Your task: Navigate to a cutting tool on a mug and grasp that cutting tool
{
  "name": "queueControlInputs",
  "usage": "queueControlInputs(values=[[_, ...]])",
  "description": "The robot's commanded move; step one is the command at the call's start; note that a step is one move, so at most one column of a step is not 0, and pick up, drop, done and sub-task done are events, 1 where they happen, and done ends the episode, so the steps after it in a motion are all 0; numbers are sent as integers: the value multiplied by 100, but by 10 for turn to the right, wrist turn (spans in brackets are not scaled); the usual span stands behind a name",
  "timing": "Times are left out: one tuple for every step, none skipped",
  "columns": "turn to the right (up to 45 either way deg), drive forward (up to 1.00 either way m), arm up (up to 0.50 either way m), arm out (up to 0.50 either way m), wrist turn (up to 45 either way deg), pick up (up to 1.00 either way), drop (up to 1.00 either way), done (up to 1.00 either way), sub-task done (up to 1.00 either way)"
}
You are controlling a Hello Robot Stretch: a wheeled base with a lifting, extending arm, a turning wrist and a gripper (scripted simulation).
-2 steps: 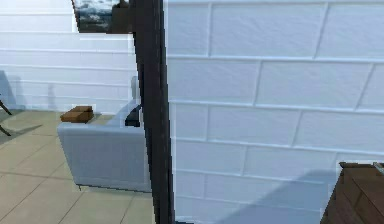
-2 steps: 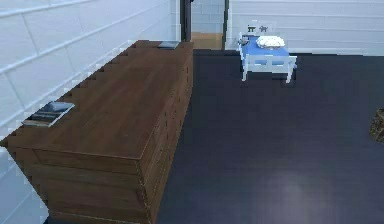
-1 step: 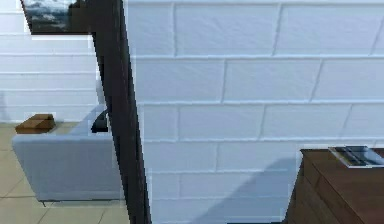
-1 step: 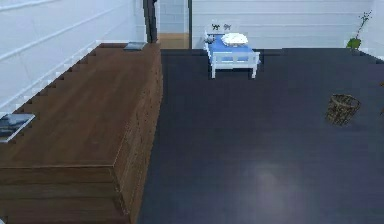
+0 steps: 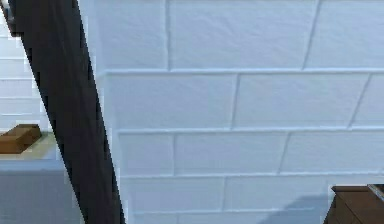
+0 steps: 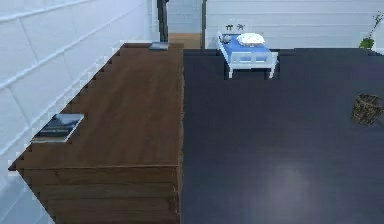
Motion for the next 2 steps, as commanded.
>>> queueControlInputs(values=[[-450, 0, 0, 0, 0, 0, 0, 0, 0], [-450, 0, 0, 0, 0, 0, 0, 0, 0]])
